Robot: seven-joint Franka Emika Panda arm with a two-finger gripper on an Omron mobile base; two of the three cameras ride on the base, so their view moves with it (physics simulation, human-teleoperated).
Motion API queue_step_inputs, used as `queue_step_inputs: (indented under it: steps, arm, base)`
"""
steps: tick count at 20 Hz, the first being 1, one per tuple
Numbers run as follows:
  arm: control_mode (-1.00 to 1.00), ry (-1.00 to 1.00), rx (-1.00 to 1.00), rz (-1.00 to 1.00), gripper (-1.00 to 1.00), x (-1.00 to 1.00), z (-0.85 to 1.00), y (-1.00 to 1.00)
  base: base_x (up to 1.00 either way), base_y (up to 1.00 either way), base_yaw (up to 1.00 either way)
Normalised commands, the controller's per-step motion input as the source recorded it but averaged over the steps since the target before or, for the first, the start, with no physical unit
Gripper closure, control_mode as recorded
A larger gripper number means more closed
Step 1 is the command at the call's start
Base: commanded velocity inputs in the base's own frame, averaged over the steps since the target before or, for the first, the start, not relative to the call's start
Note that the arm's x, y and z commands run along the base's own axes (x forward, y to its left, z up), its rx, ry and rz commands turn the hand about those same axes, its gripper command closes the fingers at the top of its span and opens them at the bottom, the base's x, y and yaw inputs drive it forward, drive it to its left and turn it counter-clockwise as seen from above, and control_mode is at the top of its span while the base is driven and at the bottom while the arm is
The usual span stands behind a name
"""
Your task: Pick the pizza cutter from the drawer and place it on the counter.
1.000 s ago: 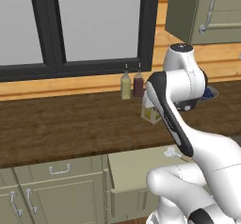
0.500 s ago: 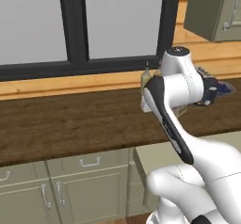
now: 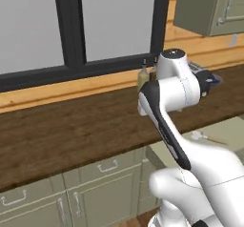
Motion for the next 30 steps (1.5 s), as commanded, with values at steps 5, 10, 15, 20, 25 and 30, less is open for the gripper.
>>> queue_step_inputs:
  steps: [5,10,15,20,25,30]
  arm:
    - [1.0,0.0,0.0,0.0,-1.0,0.0,0.0,0.0]
    - [1.0,0.0,0.0,0.0,-1.0,0.0,0.0,0.0]
    - [1.0,0.0,0.0,0.0,-1.0,0.0,0.0,0.0]
    - [-1.0,0.0,0.0,0.0,-1.0,0.0,0.0,0.0]
    - [-1.0,0.0,0.05,-0.09,-1.0,0.0,0.0,-0.59]
    - [-1.0,0.19,0.12,-0.36,-1.0,0.06,-0.26,-1.0]
  base:
    - [-0.1,0.05,-0.52]
    - [-0.45,0.54,-0.4]
    - [-0.32,0.45,-0.28]
    - [-0.07,0.0,-0.05]
    - [0.0,0.0,0.0]
    - [0.0,0.0,0.0]
